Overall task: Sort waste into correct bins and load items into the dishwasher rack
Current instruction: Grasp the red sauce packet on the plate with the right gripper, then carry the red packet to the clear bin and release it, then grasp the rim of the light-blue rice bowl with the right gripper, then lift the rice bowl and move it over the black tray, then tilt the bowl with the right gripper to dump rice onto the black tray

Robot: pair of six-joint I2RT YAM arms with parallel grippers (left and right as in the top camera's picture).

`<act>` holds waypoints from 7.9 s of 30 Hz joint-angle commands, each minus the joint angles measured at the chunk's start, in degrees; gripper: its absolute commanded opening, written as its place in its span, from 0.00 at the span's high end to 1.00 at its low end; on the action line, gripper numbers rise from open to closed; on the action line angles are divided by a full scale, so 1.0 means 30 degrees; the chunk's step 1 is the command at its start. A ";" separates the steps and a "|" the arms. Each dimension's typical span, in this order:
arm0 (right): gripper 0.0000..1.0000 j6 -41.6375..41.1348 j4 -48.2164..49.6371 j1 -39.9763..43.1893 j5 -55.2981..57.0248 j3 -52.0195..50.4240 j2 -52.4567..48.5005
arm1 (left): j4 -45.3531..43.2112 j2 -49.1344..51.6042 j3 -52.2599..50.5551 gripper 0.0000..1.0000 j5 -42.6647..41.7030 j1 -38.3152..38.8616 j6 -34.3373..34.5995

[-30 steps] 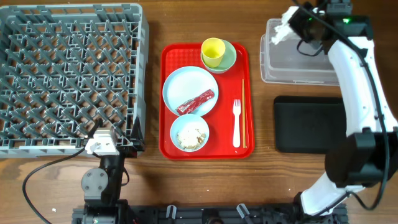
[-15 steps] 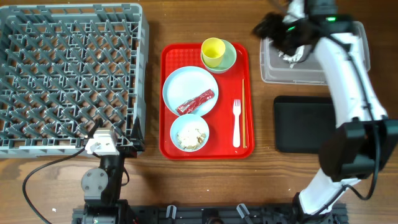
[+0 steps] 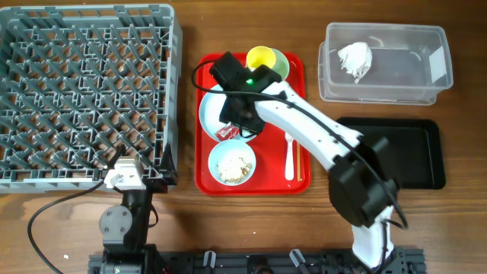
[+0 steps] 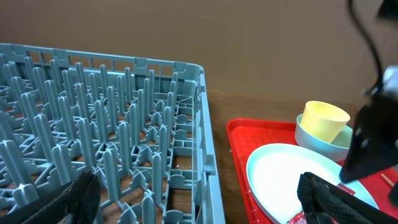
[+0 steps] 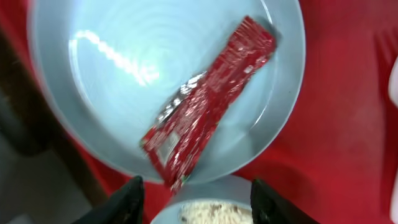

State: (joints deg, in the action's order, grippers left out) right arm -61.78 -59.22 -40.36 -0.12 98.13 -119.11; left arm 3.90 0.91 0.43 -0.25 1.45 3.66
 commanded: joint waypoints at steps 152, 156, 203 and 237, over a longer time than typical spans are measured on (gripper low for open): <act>0.68 0.6040 0.0015 -0.4116 0.0787 -0.3155 -0.0342 | 0.0095 -0.0051 -0.0029 0.00 0.0182 0.0087 -0.0299; 0.73 0.6098 -0.0073 -0.4146 0.1086 -0.3381 -0.0357 | 0.0095 -0.0051 -0.0036 0.00 0.0182 0.0087 -0.0299; 0.96 1.3464 -0.8335 1.2692 -0.3548 0.0729 0.6098 | 0.0095 -0.0051 -0.0036 0.00 0.0182 0.0087 -0.0299; 0.96 2.6090 -0.4641 2.8268 -2.3154 -1.1526 0.5989 | 0.0095 -0.0051 -0.0036 0.00 0.0182 0.0087 -0.0299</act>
State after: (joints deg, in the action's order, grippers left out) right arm 16.36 -72.77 43.11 -65.39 63.81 -101.67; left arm 3.90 0.91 0.43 -0.25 1.50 3.66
